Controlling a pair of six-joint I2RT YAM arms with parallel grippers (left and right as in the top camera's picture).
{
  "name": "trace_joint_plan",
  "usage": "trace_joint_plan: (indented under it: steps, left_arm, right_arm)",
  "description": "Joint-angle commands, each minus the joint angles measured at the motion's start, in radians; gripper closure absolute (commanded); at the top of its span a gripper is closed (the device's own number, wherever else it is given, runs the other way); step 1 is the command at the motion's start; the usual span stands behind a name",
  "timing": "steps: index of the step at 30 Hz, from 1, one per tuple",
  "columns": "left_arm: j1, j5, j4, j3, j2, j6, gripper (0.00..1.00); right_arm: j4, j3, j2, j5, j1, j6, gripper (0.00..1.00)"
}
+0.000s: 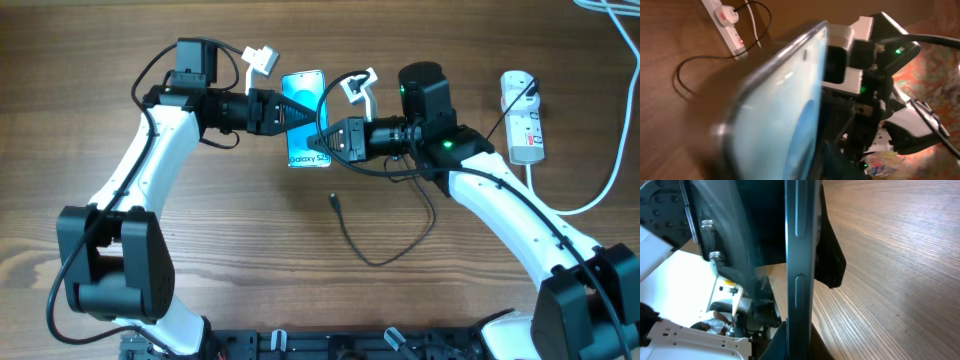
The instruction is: Plug charger to phone and switch on socket
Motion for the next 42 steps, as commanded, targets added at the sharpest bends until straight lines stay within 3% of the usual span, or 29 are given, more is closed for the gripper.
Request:
trace_joint_plan:
  steps: [1, 7, 9, 11, 12, 18, 21, 26, 28, 30, 32, 37, 42]
  left_arm:
    - [-0.017, 0.128, 0.006, 0.016, -0.062, -0.014, 0.75]
    - [-0.058, 0.128, 0.008, 0.016, -0.062, -0.013, 0.78]
    - [-0.057, 0.128, 0.008, 0.016, -0.062, -0.013, 0.82]
    - [-0.056, 0.128, 0.008, 0.016, -0.062, -0.013, 0.9]
    - [-0.056, 0.128, 0.008, 0.016, -0.062, -0.013, 0.96]
    - [-0.056, 0.056, 0.0, 0.016, -0.062, -0.014, 0.96]
    - [-0.056, -0.078, -0.029, 0.016, -0.062, -0.026, 0.96]
    - [-0.059, -0.469, -0.092, 0.015, -0.061, -0.094, 0.96]
    - [-0.064, -0.641, -0.13, 0.015, -0.061, -0.134, 0.96]
    - [-0.074, -0.809, -0.171, 0.015, -0.055, -0.173, 0.96]
    - [-0.093, -0.931, -0.208, 0.015, -0.043, -0.195, 0.96]
    - [-0.165, -1.064, -0.264, 0.015, 0.011, -0.198, 0.96]
    - [-0.274, -1.255, -0.243, 0.015, 0.093, -0.303, 0.96]
  right_arm:
    - [-0.024, -0.014, 0.024, 0.061, 0.008, 0.019, 0.96]
    - [-0.023, -0.014, 0.024, 0.061, 0.008, 0.018, 0.94]
    - [-0.026, -0.014, 0.024, 0.061, 0.008, 0.017, 0.7]
    - [-0.035, -0.014, 0.024, 0.068, 0.008, 0.016, 0.54]
    - [-0.042, -0.014, 0.024, 0.073, 0.008, 0.015, 0.5]
    - [-0.043, -0.014, 0.024, 0.043, -0.014, -0.022, 0.39]
    - [-0.049, -0.014, 0.024, -0.006, -0.041, -0.066, 0.32]
    - [-0.137, -0.014, 0.024, -0.002, -0.074, -0.149, 0.25]
    - [-0.212, -0.014, 0.024, 0.084, -0.088, -0.171, 0.23]
    - [-0.289, -0.014, 0.024, 0.221, -0.089, -0.171, 0.16]
    - [-0.344, -0.014, 0.024, 0.35, -0.089, -0.169, 0.0]
    - [-0.434, -0.014, 0.024, 0.712, -0.089, -0.166, 0.0]
    - [-0.426, -0.014, 0.024, 0.84, -0.089, -0.163, 0.0]
